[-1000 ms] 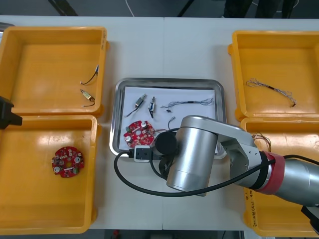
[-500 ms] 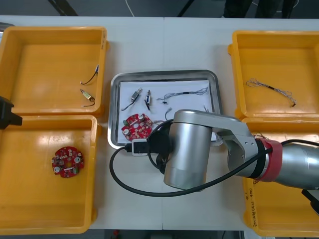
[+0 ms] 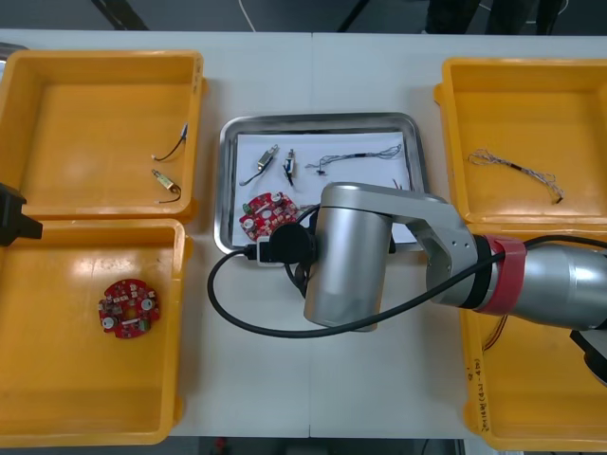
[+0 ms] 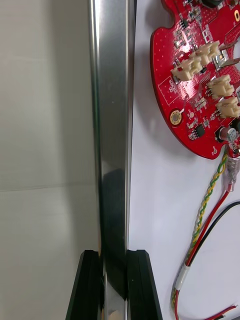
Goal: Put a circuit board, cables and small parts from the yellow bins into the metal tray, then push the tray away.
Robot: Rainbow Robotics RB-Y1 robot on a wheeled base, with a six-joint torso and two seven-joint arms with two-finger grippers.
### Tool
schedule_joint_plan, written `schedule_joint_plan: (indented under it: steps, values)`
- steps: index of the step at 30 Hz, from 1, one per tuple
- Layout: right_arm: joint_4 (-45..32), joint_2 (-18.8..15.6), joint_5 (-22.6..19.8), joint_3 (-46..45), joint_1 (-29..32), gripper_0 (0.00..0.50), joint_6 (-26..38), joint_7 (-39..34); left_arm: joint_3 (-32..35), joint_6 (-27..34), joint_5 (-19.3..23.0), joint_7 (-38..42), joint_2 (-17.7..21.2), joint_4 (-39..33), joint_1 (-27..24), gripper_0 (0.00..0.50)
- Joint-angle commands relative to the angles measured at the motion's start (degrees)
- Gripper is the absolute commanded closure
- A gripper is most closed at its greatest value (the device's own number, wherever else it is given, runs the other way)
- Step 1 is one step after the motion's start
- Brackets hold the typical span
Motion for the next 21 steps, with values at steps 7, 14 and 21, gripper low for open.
schedule_joint_plan:
  steps: [7,14,21]
  values:
    - [5.9,3.3,0.4,0.3,-7.7,0.500,-2.3,-1.6,1.8,0.4,0.1,-6.5,2.5,-1.6,1.1,0.000]
    - [9.8,3.7,0.4,0.3,-10.0,0.500,-5.5,-1.5,1.8,0.4,0.1,-6.5,2.5,-1.6,1.1,0.000]
    - [12.6,3.7,1.0,0.3,-11.8,0.500,-8.2,-1.4,1.8,0.4,0.1,-6.5,2.5,-1.6,1.1,0.000]
